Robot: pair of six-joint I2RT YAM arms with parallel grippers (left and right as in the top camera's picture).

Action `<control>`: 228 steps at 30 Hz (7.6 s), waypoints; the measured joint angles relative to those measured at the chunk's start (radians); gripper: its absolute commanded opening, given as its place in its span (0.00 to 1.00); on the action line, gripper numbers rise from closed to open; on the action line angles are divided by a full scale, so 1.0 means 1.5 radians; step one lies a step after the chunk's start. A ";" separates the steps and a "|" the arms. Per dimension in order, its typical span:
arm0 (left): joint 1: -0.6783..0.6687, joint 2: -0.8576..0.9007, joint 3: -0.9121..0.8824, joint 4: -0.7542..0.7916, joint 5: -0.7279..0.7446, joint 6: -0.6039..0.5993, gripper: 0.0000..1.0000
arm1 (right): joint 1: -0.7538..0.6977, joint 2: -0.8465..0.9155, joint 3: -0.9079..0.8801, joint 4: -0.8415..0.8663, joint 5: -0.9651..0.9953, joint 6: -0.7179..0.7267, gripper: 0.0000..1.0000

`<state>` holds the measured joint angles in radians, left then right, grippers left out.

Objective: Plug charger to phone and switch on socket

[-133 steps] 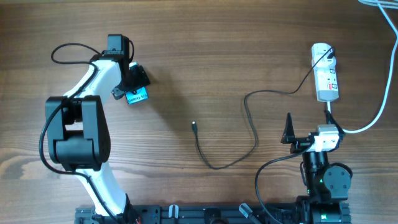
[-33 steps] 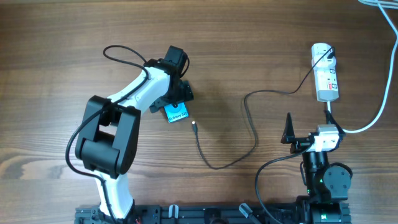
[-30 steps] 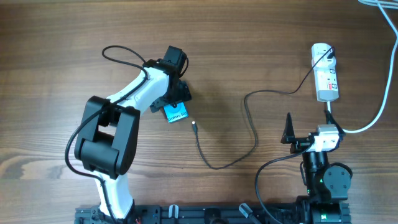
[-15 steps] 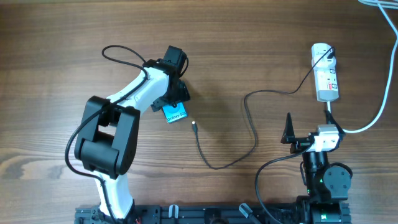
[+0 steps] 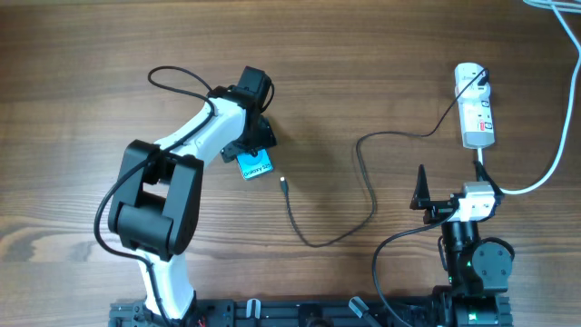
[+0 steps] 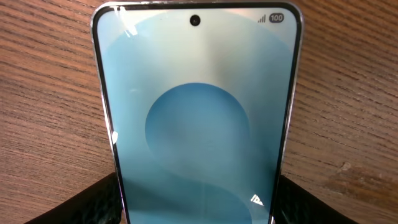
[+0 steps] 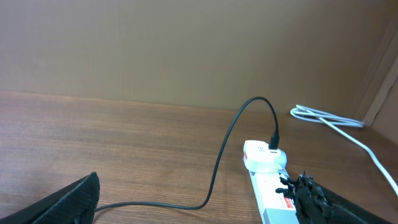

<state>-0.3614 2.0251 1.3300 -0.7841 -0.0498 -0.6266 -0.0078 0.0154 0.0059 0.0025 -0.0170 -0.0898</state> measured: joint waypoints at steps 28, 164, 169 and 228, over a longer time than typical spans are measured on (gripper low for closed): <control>0.083 -0.090 -0.005 -0.088 0.145 0.027 0.74 | 0.000 0.000 0.000 0.000 0.000 0.000 1.00; -0.150 -0.063 -0.088 -0.013 0.028 -0.056 0.82 | 0.000 0.000 0.000 0.000 0.000 0.000 1.00; -0.150 -0.063 -0.088 -0.013 0.029 -0.056 0.77 | 0.000 0.000 0.000 0.000 0.000 0.000 1.00; 0.189 -0.140 -0.065 -0.028 1.040 0.071 0.72 | 0.000 0.000 0.000 0.000 0.000 0.000 1.00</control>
<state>-0.0780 1.8145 1.2320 -0.8265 1.5101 -0.5201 -0.0078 0.0154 0.0059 0.0025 -0.0170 -0.0898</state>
